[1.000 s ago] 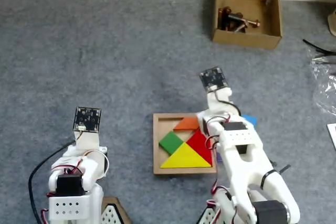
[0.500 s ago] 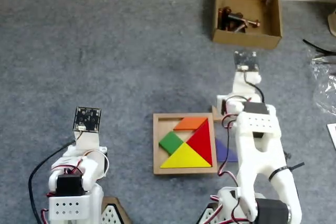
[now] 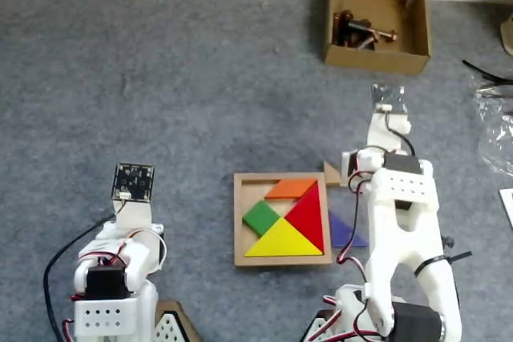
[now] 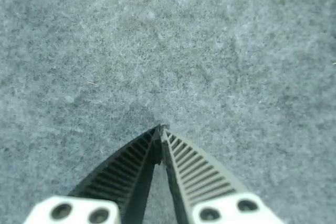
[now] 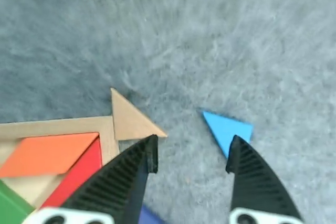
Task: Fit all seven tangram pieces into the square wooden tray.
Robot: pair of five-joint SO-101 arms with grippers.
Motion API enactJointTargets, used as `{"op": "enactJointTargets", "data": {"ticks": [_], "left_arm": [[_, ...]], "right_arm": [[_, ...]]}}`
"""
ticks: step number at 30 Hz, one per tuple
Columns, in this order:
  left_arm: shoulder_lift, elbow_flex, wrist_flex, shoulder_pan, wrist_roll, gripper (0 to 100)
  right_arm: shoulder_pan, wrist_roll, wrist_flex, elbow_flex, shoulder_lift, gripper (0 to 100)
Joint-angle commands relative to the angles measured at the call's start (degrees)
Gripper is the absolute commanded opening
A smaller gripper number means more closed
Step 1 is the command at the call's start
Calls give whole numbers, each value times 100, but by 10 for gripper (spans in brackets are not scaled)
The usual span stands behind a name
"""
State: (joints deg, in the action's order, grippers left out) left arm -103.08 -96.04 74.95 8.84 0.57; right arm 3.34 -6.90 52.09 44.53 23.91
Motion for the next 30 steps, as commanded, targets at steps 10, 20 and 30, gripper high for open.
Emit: {"op": "enactJointTargets", "data": {"ticks": [10,20,30], "left_arm": [[13,-119,26,57,-26,6],[13,-119,26,57,-26,6],[13,-119,26,57,-26,6]], "right_arm": [[-48,79,1508,-2563,-2369,209],[-409,44,1701,-2686,-2440,211],[347,-264,1815,-3204,-2475,212]]}}
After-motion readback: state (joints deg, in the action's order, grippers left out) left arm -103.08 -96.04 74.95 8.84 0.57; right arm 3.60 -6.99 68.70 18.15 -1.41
